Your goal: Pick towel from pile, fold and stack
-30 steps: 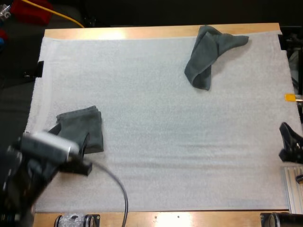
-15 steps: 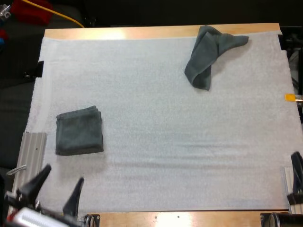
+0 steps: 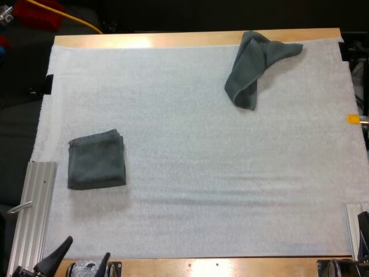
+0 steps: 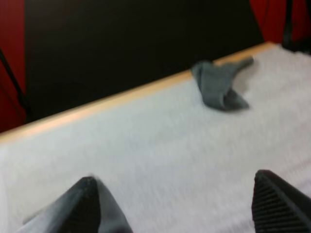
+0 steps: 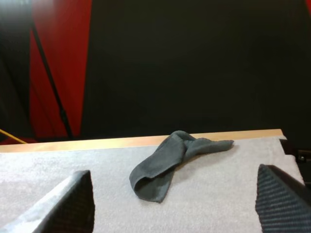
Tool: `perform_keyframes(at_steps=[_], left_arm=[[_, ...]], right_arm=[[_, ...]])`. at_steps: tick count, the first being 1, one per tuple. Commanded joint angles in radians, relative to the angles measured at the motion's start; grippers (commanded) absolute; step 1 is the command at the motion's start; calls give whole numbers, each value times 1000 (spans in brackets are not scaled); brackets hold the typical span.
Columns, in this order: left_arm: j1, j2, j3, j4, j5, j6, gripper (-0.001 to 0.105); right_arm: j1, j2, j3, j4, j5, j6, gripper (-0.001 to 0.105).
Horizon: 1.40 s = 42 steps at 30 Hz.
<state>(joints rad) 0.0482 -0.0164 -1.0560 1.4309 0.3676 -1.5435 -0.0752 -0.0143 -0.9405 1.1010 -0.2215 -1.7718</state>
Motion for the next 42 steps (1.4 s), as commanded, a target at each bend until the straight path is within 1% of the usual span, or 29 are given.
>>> perform_keyframes(at_steps=[1, 5, 9, 16, 19, 28, 30, 32, 35, 38, 40, 42], left_arm=[[-1, -129, -2, 34, 3, -1, 63], [-1, -139, 3, 99, -6, 2, 63], [-1, -140, 48, 25, -6, 1, 63], [-1, -137, 185, -231, -6, 0, 63], [-1, -137, 254, -294, -6, 0, 63], [-1, -133, 449, -380, -4, -3, 63], [-1, -133, 477, -383, -3, -3, 63], [-1, -133, 508, -383, 14, -7, 63], [-1, -133, 534, -397, 39, -14, 63], [-1, -133, 535, -398, 41, -35, 63], [-1, -133, 535, -398, 41, -54, 63], [-1, -133, 535, -398, 41, -55, 63]], right_arm=[[0, -41, -9, 3, 0, -2, 68], [0, -41, -9, 3, 0, -2, 68], [0, -41, 7, -29, 0, -2, 68], [0, -39, 79, -110, 0, -2, 68], [0, -39, 120, -112, 0, -2, 68], [0, -37, 265, -110, 0, -2, 68], [0, -37, 293, -110, 0, -2, 68], [0, -37, 330, -110, 0, -2, 68], [0, -37, 367, -89, 0, -2, 68], [0, -37, 410, -61, 0, -2, 68], [0, -37, 417, -77, 0, -2, 68], [0, -37, 417, -77, 0, -2, 68]])
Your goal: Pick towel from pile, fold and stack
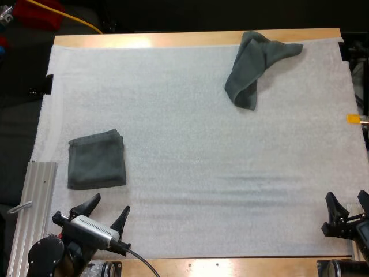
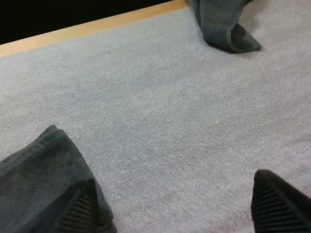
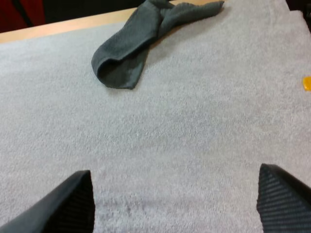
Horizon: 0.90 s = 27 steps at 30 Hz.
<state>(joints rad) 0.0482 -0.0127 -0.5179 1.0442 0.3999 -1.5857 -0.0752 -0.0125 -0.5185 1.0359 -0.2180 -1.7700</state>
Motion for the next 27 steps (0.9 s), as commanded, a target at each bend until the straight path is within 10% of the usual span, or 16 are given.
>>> perform_keyframes(at_steps=[1, 27], left_arm=[[-1, -137, -3, -11, 9, -13, 63], [-53, -137, -3, -11, 9, -10, 63]], right_arm=[[0, -39, -5, -12, -3, -4, 68], [0, -39, -5, -12, -3, 65, 68]])
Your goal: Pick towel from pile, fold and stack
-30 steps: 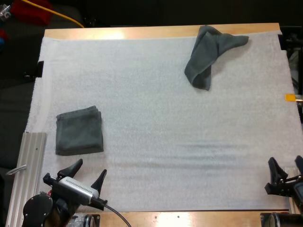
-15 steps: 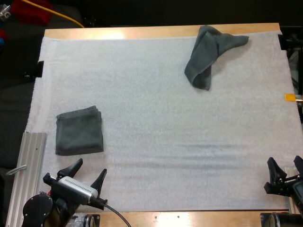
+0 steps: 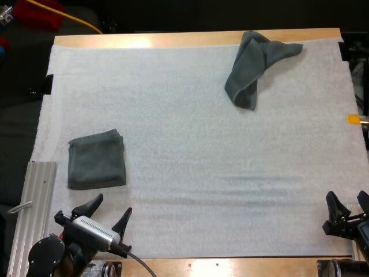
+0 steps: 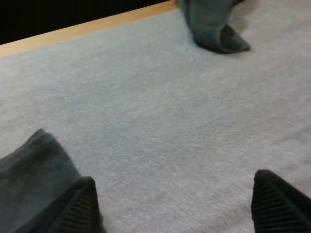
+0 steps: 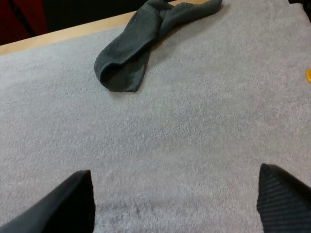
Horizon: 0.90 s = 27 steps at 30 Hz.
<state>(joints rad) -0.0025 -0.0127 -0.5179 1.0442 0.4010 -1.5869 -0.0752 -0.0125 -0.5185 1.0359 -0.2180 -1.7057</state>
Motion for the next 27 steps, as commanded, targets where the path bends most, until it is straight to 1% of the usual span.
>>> perform_keyframes(at_steps=[1, 27], left_arm=[[-13, -137, -3, -11, 8, -9, 63], [-24, -137, -3, -11, 8, -9, 63]], right_arm=[[0, -39, -5, -12, -3, 0, 68], [0, -39, -5, -12, -3, -9, 68]])
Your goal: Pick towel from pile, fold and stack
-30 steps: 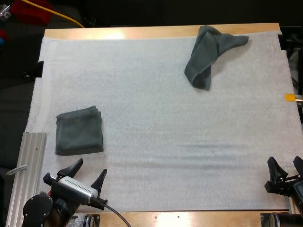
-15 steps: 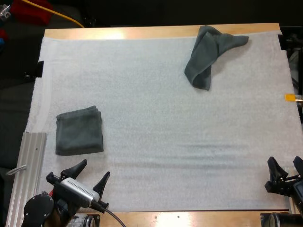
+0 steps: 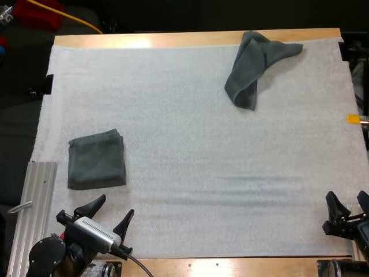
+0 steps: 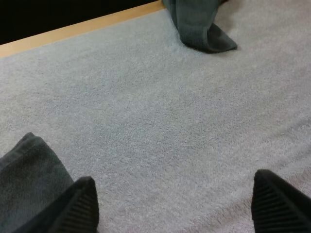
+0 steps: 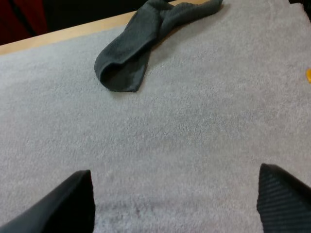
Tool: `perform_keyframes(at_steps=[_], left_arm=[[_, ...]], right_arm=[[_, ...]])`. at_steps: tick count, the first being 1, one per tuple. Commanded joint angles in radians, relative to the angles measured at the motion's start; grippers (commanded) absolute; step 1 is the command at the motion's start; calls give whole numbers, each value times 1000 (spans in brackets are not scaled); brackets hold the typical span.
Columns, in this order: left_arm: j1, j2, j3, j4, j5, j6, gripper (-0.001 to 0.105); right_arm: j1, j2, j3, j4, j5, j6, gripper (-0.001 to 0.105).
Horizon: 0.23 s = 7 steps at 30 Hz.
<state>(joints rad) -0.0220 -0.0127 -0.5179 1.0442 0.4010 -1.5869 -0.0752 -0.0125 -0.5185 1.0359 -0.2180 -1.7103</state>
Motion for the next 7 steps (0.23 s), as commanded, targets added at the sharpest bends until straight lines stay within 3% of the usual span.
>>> perform_keyframes(at_steps=[1, 7], left_arm=[[-4, -137, -3, -11, 8, -9, 63], [-4, -137, -3, -11, 8, -9, 63]], right_arm=[[0, -39, -5, -12, -3, -16, 68], [0, -39, -5, -12, -3, -29, 68]])
